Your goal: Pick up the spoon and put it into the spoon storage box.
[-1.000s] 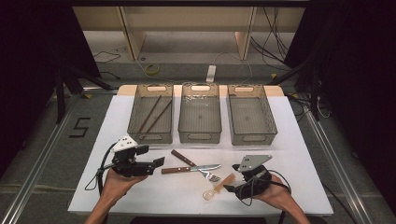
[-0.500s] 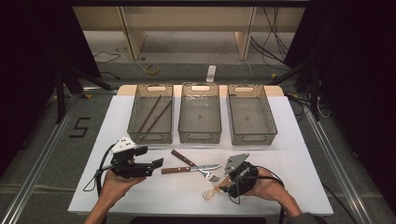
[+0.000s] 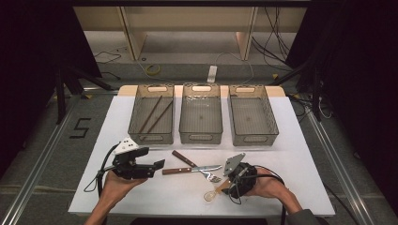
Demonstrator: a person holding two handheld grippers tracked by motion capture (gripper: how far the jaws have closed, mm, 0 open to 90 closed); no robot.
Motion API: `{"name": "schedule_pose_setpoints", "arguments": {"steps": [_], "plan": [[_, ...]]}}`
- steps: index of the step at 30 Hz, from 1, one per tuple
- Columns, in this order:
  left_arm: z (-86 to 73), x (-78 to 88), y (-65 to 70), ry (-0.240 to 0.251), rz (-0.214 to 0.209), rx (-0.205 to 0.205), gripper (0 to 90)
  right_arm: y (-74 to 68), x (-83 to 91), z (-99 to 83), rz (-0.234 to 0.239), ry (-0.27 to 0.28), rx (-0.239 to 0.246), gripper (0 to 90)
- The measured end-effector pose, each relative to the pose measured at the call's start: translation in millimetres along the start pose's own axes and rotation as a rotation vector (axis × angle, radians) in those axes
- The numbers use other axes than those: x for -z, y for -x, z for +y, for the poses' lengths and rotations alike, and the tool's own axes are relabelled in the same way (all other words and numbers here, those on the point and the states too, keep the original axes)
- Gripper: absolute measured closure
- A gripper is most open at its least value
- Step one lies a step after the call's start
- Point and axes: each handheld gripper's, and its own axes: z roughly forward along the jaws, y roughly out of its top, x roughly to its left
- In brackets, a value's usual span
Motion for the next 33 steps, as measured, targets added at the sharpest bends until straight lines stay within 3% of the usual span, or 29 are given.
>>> {"name": "schedule_pose_setpoints", "arguments": {"steps": [15,20,24,28,33], "plan": [[-0.3,-1.3,2.8,-0.016,0.009,-0.024,19.6,-3.6,2.0,2.8,-0.004,-0.043,0.010,44.7],[-0.3,-0.4,2.3,-0.010,0.011,-0.020,19.9,-5.6,2.3,4.0,0.017,-0.049,0.028,54.4],[-0.2,-0.4,3.0,-0.009,0.010,-0.024,20.0,-10.5,2.8,5.6,0.027,-0.053,0.074,67.3],[-0.1,-0.7,3.6,-0.014,0.009,-0.033,20.1,-13.9,3.0,6.6,0.020,-0.056,0.112,72.8],[-0.2,-0.7,3.4,-0.015,0.012,-0.035,20.3,-16.0,3.4,6.7,0.024,-0.057,0.125,75.7]]}}
